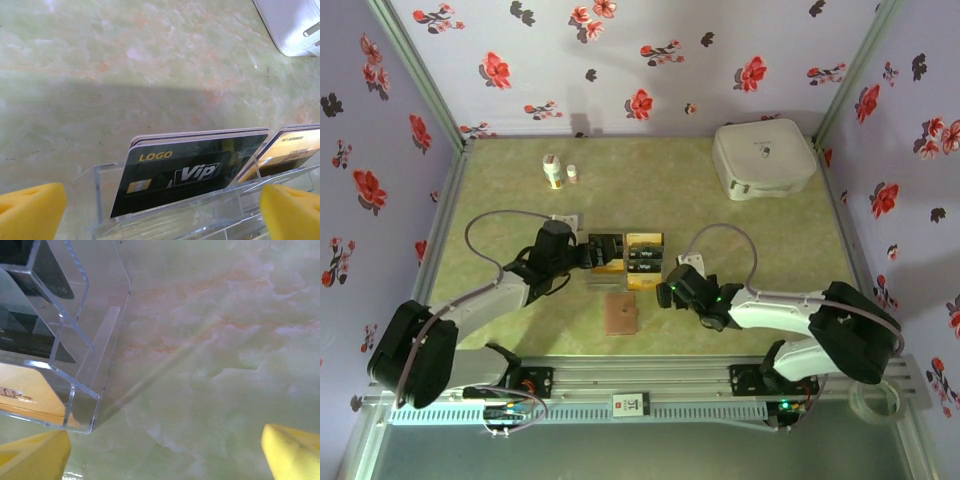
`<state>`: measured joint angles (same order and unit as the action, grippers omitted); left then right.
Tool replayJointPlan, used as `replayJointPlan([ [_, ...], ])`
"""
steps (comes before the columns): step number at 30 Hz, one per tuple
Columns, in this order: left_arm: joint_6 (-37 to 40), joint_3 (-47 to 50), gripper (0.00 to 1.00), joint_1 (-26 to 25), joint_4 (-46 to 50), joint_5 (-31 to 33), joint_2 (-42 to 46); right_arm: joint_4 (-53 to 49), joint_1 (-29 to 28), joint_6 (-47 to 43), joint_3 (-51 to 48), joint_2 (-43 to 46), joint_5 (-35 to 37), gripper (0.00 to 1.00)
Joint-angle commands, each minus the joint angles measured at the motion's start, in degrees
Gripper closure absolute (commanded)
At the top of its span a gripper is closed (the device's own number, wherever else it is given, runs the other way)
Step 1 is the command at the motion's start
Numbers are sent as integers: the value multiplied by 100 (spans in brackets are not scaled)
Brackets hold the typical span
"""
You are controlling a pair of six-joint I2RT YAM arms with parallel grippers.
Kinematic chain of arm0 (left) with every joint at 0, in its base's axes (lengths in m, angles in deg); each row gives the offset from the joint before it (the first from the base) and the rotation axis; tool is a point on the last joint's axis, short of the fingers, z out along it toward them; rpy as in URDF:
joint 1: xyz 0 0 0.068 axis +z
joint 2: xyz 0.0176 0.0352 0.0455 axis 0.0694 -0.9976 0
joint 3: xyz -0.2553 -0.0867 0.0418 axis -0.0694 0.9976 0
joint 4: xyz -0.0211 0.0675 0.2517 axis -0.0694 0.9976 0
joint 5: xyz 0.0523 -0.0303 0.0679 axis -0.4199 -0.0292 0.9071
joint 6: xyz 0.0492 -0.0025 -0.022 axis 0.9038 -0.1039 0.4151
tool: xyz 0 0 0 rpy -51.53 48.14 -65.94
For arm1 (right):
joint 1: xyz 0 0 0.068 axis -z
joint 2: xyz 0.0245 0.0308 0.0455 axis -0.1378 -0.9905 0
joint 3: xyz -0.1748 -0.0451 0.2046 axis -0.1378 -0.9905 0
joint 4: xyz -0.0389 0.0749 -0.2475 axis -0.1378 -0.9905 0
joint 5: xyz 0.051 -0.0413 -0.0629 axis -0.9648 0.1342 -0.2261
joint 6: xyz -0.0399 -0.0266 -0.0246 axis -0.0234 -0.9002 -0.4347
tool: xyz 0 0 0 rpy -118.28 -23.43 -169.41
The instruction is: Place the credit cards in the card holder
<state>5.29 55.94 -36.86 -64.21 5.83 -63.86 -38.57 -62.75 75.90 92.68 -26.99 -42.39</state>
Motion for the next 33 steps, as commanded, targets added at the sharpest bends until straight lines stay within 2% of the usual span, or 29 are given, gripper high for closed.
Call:
replayJointPlan([
  [1, -48, -231, 0, -78, -235, -66, -158, 195, -51, 165, 192, -130, 377, 1],
  [17, -199, -1136, 0, -290, -691, -238, -1383, -88, 161, 616, 212, -279, 1443, 1],
  [26, -186, -2118, 0, -388, -817, -420, -2431, -97, 665, 938, -69, -21, 1525, 1],
  [33, 115, -3005, 0, -377, -259, -554, -2881, -436, 732, 905, -64, 434, 1249, 1],
])
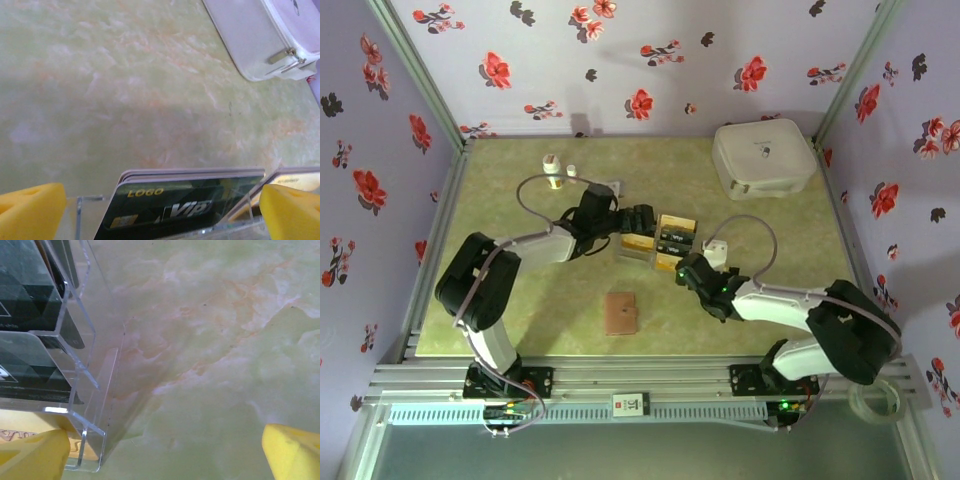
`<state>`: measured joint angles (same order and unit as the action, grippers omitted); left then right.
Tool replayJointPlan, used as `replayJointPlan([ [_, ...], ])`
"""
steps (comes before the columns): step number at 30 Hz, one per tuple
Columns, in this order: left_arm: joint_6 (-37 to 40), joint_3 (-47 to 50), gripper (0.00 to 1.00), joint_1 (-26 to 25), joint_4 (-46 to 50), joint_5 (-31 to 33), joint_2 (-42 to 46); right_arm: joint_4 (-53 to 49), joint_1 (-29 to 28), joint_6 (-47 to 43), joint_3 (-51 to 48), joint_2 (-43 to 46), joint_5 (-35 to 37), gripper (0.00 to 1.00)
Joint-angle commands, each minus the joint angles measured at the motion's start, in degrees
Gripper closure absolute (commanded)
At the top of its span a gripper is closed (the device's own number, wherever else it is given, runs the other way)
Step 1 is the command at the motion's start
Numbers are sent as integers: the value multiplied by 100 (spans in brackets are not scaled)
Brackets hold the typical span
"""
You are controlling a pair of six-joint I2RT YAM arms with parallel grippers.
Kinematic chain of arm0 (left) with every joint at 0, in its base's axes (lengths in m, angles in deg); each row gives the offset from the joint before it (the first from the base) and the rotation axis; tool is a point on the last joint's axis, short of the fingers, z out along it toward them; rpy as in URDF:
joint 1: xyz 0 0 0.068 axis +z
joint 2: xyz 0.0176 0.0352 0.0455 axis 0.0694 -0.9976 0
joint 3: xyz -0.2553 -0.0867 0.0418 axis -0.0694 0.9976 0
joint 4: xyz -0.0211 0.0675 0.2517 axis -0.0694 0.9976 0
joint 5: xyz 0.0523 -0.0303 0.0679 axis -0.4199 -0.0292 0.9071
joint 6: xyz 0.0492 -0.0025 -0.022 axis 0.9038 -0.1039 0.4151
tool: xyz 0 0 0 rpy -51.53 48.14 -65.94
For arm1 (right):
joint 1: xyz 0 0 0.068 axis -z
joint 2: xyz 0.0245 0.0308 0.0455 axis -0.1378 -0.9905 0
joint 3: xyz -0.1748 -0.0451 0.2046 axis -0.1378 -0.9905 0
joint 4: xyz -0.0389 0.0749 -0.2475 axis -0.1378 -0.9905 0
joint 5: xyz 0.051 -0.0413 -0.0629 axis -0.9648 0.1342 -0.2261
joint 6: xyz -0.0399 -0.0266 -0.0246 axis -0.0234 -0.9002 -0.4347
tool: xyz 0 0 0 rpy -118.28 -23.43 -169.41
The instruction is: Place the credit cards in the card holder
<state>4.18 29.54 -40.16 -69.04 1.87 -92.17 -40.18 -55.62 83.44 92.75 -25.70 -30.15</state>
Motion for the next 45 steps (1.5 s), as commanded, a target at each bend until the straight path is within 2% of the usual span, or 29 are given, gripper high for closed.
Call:
replayJointPlan([
  [1, 307, -431, 0, -38, 341, -169, -22, -352, 19, 154, -105, 480, -66, 1],
  [11, 466, 1, 0, 401, 820, -337, 1008, -1438, 22, -59, -397, 2912, -1241, 1],
  [15, 439, 311, 0, 711, 948, -308, 1660, -1532, 23, -112, -306, 3117, -1956, 6],
  [19, 242, 691, 0, 1067, 1099, -107, 2299, -1016, -95, -104, -207, 2600, -2562, 17],
  [23, 102, 1027, 0, 1372, 1372, 14, 2872, -415, -445, -136, 62, 1703, -2606, 25],
  [28, 78, 1376, 0, 1568, 1655, 73, 3383, 153, -756, -252, 569, 407, -2639, 39],
  [36, -48, 1764, 0, 1683, 1776, 95, 3709, 744, -874, -315, 1336, -1090, -2720, 50],
  [45, -75, 1878, 0, 1692, 1838, 89, 3848, 787, -859, -441, 2021, -2066, -2402, 59],
])
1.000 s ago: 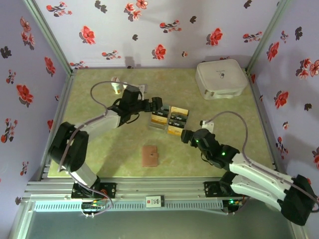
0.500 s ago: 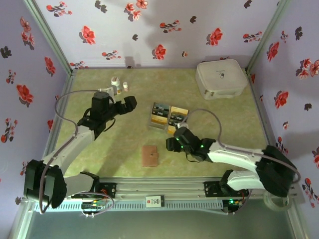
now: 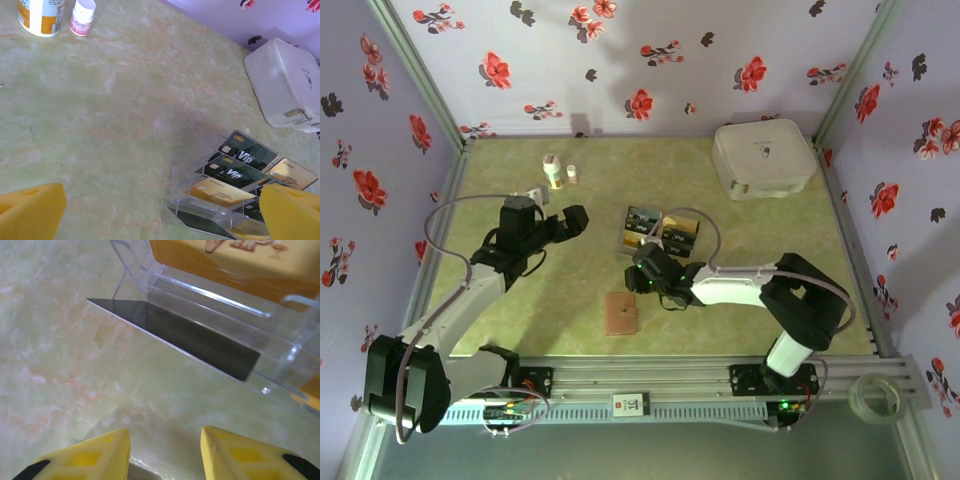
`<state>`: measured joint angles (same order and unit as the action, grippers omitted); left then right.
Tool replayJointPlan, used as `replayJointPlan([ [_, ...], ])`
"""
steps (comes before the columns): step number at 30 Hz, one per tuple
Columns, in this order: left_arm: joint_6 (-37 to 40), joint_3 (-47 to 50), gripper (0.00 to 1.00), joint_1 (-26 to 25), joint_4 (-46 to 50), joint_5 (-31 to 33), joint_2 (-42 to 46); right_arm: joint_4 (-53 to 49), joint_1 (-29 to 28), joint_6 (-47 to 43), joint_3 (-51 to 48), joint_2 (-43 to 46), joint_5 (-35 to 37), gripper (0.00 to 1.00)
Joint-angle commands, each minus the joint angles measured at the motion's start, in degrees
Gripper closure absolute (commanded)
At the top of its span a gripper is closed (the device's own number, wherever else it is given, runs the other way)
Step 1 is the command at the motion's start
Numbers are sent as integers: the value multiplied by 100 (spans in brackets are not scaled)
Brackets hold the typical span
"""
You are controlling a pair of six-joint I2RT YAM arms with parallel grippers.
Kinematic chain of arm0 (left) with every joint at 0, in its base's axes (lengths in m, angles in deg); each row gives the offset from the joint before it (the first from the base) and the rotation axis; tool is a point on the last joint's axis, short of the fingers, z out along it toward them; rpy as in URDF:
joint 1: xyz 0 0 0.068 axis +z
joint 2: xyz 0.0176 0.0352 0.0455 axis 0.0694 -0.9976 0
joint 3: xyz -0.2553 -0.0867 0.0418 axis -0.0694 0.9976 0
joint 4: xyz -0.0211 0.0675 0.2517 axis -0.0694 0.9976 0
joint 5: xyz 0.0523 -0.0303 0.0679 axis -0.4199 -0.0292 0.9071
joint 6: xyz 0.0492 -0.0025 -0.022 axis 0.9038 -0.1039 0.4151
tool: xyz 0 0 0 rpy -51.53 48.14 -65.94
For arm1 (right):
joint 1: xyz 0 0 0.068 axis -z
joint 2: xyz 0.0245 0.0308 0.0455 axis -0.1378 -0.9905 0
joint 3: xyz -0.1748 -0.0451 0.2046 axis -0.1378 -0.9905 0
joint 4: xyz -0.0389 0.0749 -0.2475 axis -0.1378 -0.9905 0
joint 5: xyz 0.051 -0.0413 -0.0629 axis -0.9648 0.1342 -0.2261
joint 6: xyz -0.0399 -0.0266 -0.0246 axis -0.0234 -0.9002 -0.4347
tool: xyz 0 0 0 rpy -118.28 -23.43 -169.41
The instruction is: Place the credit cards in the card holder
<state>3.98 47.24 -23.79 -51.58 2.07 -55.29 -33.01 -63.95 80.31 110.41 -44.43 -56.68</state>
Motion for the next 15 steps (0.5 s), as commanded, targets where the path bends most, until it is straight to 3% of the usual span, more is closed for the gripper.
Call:
replayJointPlan([
  [1, -48, 123, 0, 56, 93, 68, 182, 42, -17, -148, 333, -257, 308, 60],
  [15, -115, 327, 0, 51, 274, 35, 564, -257, 728, -485, 1346, -1170, 428, 61],
])
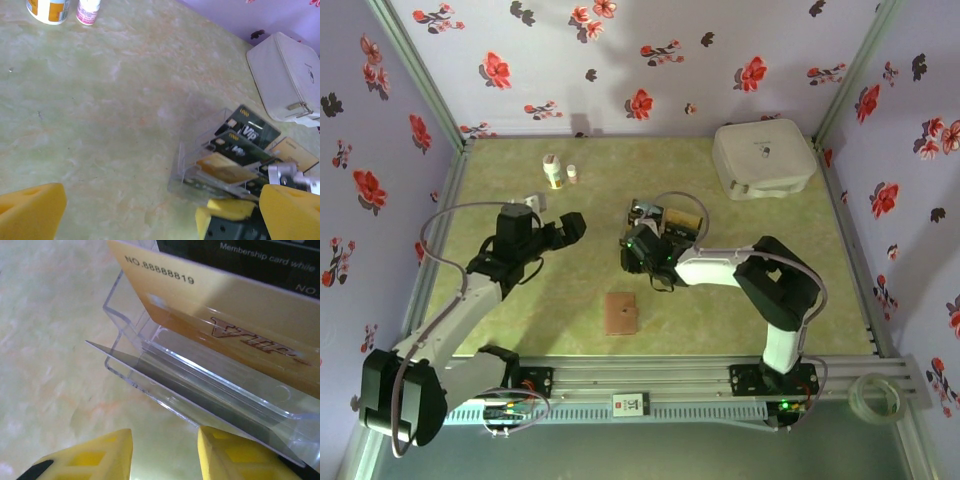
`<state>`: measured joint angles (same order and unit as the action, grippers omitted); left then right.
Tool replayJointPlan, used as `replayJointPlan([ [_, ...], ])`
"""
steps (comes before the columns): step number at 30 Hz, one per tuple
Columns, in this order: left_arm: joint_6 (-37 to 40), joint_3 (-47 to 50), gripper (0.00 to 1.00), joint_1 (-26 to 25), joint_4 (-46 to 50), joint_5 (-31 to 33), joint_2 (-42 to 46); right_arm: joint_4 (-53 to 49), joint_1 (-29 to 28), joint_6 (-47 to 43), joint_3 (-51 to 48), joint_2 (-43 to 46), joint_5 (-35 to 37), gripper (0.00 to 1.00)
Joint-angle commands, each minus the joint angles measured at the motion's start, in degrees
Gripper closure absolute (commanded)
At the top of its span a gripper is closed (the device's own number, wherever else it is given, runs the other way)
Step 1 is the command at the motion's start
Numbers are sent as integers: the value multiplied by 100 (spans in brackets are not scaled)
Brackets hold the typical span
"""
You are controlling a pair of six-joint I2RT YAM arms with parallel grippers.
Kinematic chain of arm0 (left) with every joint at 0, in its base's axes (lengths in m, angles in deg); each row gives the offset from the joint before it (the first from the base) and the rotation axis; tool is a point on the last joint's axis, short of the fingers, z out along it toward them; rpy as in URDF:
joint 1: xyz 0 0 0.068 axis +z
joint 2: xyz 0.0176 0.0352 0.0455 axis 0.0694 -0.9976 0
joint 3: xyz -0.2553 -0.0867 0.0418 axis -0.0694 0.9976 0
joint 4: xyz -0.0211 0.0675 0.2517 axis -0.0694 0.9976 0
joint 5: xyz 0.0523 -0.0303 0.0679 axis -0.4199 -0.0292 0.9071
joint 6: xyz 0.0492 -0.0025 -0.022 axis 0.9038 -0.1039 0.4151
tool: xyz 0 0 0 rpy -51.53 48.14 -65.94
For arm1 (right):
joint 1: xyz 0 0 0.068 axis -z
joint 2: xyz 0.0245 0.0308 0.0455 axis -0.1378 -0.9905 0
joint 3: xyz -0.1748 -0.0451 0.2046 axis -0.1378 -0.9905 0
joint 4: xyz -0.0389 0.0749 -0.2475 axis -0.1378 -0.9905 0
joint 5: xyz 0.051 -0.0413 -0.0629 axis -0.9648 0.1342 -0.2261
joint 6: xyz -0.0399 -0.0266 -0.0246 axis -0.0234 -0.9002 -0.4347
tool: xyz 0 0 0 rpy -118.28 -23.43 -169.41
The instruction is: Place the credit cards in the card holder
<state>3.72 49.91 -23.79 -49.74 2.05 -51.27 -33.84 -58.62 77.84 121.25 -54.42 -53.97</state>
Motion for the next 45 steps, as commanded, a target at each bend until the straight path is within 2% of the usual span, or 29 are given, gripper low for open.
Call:
replayJointPlan([
  [1, -95, 68, 0, 49, 100, 32, 183, -216, 254, -285, 352, -231, 139, 60],
  [11, -121, 157, 0, 49, 143, 32, 237, -677, 687, -871, 1104, -614, -431, 57],
  [15, -104, 163, 0, 49, 190, 26, 237, -729, 636, -1004, 1023, -334, -937, 54],
  [19, -98, 174, 0, 56, 331, 18, 263, -847, 428, -1037, 856, 70, -1126, 50],
  [30, -235, 486, 0, 54, 608, -139, 382, -598, -25, -459, -80, 1051, -763, 30],
  [37, -373, 634, 0, -32, 648, -342, 492, -725, -127, 41, -647, 1543, -740, 31],
  [45, -718, 1168, 0, -613, 446, -363, 503, -438, -460, 699, -1478, 1875, -835, 35],
])
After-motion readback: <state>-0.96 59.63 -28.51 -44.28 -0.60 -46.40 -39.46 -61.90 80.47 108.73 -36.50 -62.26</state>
